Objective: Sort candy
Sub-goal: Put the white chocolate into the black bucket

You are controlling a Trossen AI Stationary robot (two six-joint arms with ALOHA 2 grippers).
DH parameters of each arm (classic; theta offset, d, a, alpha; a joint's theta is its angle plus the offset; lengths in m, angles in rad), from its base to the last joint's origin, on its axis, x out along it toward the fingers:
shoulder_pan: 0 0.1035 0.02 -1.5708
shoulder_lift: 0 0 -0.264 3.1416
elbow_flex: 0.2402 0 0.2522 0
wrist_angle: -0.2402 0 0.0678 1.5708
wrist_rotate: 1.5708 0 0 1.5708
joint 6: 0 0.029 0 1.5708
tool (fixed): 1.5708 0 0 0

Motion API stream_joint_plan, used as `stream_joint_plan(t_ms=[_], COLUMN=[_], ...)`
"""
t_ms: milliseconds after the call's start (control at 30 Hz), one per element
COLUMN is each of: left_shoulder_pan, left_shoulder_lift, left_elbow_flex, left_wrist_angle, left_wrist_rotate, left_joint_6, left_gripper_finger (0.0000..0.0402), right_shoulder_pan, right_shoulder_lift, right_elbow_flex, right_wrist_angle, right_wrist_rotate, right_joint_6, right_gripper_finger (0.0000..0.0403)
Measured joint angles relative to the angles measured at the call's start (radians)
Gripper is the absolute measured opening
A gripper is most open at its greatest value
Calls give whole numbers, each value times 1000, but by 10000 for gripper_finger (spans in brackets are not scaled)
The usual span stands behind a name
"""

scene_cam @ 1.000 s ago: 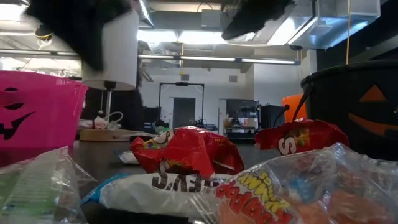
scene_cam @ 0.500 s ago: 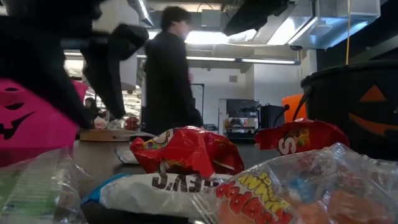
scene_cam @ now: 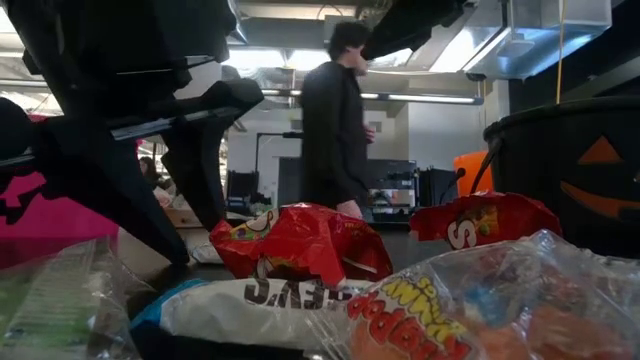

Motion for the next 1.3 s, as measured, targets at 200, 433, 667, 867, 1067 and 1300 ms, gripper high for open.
stream_joint_plan(t_ms=[200, 433, 667, 867, 1067, 1300], left_shoulder_pan=[-1, -28, -56, -86, -101, -94], left_shoulder_lift=[4, 6, -52, -122, -180, -187], left_elbow_flex=[-1, -4, -3, -2, -2, -1], left_wrist_angle=[10, 25, 21, 24, 21, 20], left_wrist_rotate=[6, -80, -154, -243, -308, -326], left_joint_6=[-9, -18, -55, -64, -64, -60], left_gripper_finger=[71, 3, 0, 0, 0, 0], right_shoulder_pan=[0, 0, 0, 0, 7, 37], right_shoulder_lift=[0, 0, 0, 0, 10, 147], right_elbow_flex=[0, 0, 0, 0, -98, -201], right_wrist_angle=[0, -6, -10, -3, 230, 511], right_wrist_rotate=[0, 0, 0, -24, -187, -227], right_joint_6=[-1, -1, -1, 0, 25, 72], right_gripper_finger=[111, 111, 111, 111, 112, 181])
